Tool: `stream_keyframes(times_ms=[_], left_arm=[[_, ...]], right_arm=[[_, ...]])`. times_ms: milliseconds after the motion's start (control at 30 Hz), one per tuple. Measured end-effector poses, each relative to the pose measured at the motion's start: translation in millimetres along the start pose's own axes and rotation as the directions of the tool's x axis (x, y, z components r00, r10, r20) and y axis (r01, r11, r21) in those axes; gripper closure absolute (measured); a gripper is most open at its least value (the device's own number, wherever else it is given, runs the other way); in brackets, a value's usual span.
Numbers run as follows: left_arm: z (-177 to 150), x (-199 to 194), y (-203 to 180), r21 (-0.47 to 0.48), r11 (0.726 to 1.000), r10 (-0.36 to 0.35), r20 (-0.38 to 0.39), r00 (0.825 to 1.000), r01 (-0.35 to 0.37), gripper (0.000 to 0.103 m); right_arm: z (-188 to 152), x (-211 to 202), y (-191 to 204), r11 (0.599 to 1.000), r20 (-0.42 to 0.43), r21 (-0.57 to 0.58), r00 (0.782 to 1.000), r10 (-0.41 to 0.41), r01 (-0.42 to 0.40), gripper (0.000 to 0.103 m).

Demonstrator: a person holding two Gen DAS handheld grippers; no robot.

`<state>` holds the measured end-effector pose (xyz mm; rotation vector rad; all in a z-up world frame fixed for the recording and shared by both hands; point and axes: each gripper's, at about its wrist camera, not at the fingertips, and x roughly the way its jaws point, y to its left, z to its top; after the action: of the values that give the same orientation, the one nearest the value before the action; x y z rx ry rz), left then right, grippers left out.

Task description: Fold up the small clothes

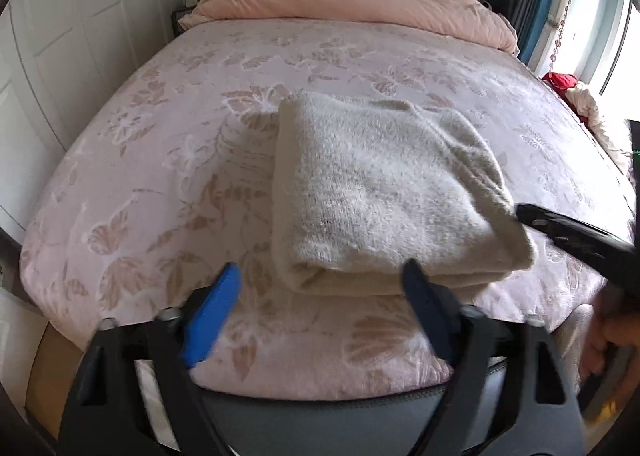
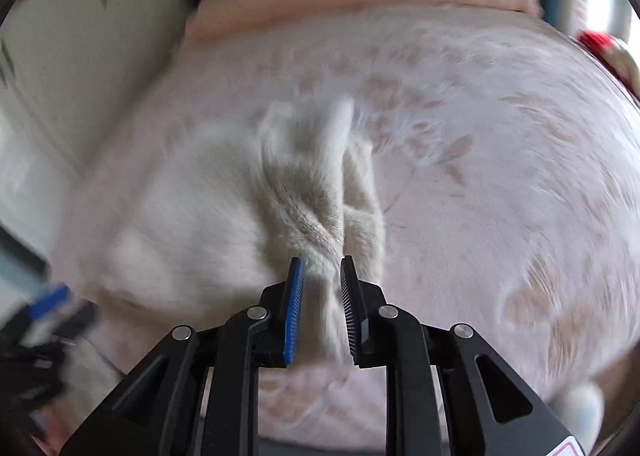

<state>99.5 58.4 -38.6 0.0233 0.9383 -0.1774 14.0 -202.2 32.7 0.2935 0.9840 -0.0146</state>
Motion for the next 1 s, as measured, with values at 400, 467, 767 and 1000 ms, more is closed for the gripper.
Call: stream_keyframes(times_ms=[400, 467, 767, 1000], left_arm=[[-33.7, -34.2, -31.2, 0.041, 0.999, 0.025, 0.053, 0.998, -0.027, 0.007], [-37.1, -35.3, -32.5, 0.033, 0.999, 0.034, 0.061, 0.998, -0.036, 0.007], [-46.5, -37.7, -43.6, 0.057, 0.993, 0.098, 0.103, 0.99, -0.105, 0.007], [-45.5, -40.7, -48.7, 0.064, 0.99, 0.115, 0.122, 0.986, -0.123, 0.007]], right_arm=[[-82.0, -71.6, 13.9, 0.988, 0.105, 0.036, 0.982, -0.155, 0.152, 0.045], [-84.1, -70.1, 11.3, 0.986, 0.1, 0.037, 0.981, -0.164, 0.161, 0.042], [-87.4, -69.1, 30.1, 0.984, 0.115, -0.038, 0.979, -0.169, 0.175, 0.037], [-88.4, -69.5, 39.9, 0.982, 0.129, -0.069, 0.978, -0.166, 0.176, 0.037]])
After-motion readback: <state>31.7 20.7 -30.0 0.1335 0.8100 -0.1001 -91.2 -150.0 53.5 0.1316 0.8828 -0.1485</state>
